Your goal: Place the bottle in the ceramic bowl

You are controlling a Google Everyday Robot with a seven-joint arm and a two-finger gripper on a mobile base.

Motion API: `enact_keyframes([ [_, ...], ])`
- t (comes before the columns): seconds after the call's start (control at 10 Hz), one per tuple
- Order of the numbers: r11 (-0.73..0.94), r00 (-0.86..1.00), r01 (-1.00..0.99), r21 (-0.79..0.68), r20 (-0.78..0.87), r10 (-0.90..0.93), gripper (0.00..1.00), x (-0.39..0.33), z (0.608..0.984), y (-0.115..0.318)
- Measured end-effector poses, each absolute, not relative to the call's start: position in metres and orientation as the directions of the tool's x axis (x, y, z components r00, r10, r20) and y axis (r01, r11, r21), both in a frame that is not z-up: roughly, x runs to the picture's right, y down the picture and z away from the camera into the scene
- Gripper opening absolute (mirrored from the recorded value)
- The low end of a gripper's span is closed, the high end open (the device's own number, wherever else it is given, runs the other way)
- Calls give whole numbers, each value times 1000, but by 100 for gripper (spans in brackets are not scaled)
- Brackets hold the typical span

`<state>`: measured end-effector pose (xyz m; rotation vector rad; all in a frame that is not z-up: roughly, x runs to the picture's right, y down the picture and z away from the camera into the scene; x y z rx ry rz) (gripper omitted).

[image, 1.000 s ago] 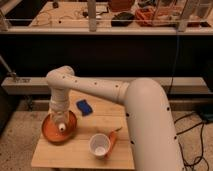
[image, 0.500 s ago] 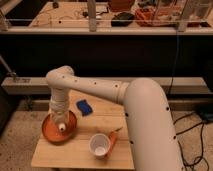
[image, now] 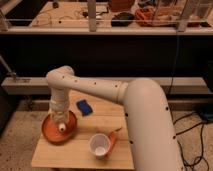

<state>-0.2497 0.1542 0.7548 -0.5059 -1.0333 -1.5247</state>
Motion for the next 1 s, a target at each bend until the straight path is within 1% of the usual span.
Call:
enact_keyframes([
  [1.0, 58, -232, 947, 316, 797, -557, 23, -248, 758, 155],
])
